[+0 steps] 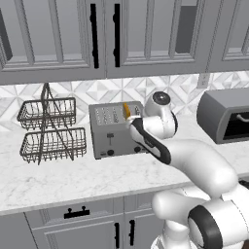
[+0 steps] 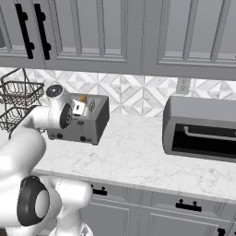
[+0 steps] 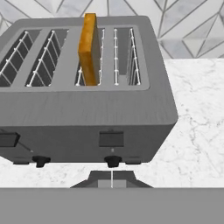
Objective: Start the toaster. Once the lever pops up, take the bread to the plate on the dining counter.
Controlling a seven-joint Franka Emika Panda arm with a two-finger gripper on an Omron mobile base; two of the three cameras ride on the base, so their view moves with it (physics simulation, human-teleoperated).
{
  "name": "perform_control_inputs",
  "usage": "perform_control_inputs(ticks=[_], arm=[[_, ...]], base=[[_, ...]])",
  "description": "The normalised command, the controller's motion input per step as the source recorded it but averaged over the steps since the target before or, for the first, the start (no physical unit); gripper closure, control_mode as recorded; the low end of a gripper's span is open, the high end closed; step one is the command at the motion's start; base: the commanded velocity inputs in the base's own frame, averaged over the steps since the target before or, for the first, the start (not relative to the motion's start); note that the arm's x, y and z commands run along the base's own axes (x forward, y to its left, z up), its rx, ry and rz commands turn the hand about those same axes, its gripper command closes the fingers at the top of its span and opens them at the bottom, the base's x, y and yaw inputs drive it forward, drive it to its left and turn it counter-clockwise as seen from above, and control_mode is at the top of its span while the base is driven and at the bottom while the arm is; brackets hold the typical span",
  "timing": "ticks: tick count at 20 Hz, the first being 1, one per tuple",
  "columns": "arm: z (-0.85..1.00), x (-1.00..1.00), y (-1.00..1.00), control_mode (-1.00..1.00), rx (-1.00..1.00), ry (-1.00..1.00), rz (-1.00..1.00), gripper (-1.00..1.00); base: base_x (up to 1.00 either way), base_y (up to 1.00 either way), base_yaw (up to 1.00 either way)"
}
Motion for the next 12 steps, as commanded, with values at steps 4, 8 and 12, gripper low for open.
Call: perform_control_inputs(ticks=[4,8,12], arm=[[-0.01,0.18,0.0,-1.0,0.0,0.0,0.0,1.0],[-0.16,0.02,0.0,-1.0,0.0,0.0,0.0,1.0],[-0.23,0.0,0.0,-1.0,0.0,-0.01,0.0,1.0]], base=[[0.0,0.0,0.0],[0.0,0.0,0.0],[0.0,0.0,0.0]])
